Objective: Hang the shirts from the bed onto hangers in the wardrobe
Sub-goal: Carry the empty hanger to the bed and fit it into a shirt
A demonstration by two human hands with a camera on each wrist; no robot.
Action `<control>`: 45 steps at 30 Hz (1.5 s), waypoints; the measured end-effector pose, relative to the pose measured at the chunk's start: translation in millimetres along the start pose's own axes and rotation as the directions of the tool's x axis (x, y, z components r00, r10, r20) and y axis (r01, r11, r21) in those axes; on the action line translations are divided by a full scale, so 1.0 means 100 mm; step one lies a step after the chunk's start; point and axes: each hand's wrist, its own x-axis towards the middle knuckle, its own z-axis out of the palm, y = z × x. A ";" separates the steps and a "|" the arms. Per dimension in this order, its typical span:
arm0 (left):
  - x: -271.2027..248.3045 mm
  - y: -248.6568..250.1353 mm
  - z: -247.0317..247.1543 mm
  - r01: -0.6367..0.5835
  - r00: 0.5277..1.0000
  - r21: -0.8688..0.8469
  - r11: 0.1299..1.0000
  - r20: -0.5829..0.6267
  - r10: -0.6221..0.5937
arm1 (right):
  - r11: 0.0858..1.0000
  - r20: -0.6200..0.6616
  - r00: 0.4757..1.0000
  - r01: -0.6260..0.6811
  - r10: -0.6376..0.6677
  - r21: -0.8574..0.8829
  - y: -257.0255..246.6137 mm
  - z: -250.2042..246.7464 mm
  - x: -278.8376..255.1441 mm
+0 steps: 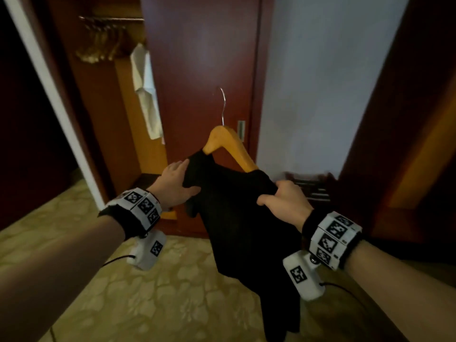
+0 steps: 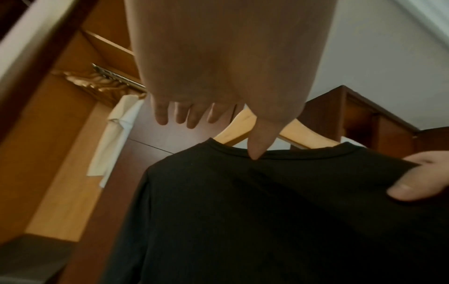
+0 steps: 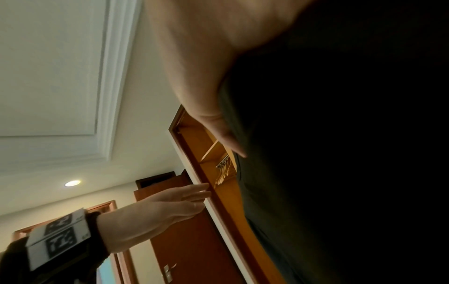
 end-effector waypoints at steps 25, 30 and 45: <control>2.43 -3.13 -1.88 0.527 0.798 0.058 0.848 -0.378 -0.470 | 0.913 0.265 0.937 0.110 -0.226 0.392 -3.64 2.42 4.26; 3.00 -3.59 -2.05 0.579 0.778 0.098 0.809 -0.365 -0.512 | 0.900 0.287 0.934 0.071 -0.211 0.431 -4.03 2.71 4.95; 5.09 -5.52 -2.89 0.445 0.861 0.133 0.885 -0.333 -0.383 | 0.926 0.088 0.988 0.084 -0.125 0.368 -5.37 3.76 7.01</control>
